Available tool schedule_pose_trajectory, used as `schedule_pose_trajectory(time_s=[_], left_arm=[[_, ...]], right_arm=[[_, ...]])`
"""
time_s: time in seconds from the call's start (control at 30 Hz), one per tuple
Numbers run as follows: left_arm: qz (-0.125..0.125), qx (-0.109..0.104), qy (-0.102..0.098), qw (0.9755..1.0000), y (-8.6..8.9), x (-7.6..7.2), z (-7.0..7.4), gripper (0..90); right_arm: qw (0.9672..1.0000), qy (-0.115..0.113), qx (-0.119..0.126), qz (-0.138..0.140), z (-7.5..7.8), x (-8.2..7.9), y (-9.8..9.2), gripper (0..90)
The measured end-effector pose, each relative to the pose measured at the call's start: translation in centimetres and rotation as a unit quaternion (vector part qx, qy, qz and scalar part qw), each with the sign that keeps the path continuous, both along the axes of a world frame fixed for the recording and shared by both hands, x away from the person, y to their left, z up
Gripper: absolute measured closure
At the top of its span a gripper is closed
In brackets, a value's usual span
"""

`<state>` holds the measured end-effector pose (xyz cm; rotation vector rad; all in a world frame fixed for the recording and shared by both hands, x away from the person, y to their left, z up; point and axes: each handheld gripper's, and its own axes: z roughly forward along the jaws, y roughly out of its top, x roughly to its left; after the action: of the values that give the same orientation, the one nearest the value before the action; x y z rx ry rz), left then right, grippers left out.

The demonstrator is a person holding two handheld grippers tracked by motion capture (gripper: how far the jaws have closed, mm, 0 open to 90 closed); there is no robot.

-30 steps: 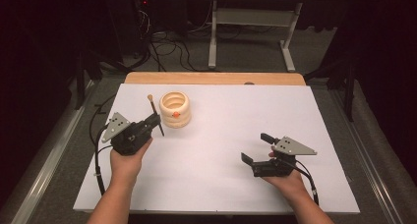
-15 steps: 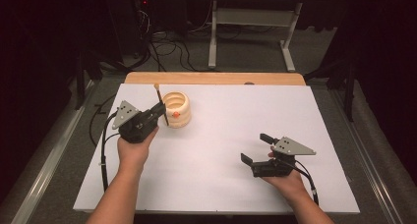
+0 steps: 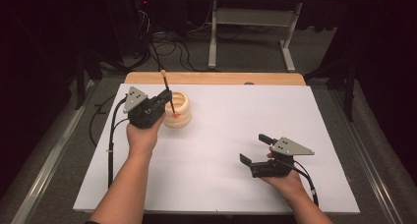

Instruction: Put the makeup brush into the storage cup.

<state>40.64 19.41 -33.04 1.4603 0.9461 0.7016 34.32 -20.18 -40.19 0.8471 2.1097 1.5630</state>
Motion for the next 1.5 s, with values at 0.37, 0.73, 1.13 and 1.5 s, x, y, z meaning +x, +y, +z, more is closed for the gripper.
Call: schedule_pose_trajectory(time_s=[0.37, 0.73, 1.13, 1.5], left_arm=[[0.010, 0.002, -0.002, 0.9999, 0.0, 1.4, -0.2, 83.2], [0.024, 0.002, 0.000, 0.9997, 0.6, 2.4, -0.8, 83.2], [0.024, 0.009, 0.005, 0.9997, 0.4, 2.8, -1.6, 83.2], [0.027, 0.012, 0.013, 0.9995, 0.3, 3.0, -2.4, 83.2]], right_arm=[[1.0000, -0.007, 0.000, 0.002, 0.0, 0.0, -0.1, 3.3], [0.9999, -0.007, -0.002, 0.007, 0.0, -0.1, 0.0, 4.0], [0.9999, -0.006, -0.003, 0.011, -0.1, -0.1, 0.1, 4.2], [0.9999, -0.009, -0.001, 0.012, -0.1, -0.1, 0.1, 3.2]])
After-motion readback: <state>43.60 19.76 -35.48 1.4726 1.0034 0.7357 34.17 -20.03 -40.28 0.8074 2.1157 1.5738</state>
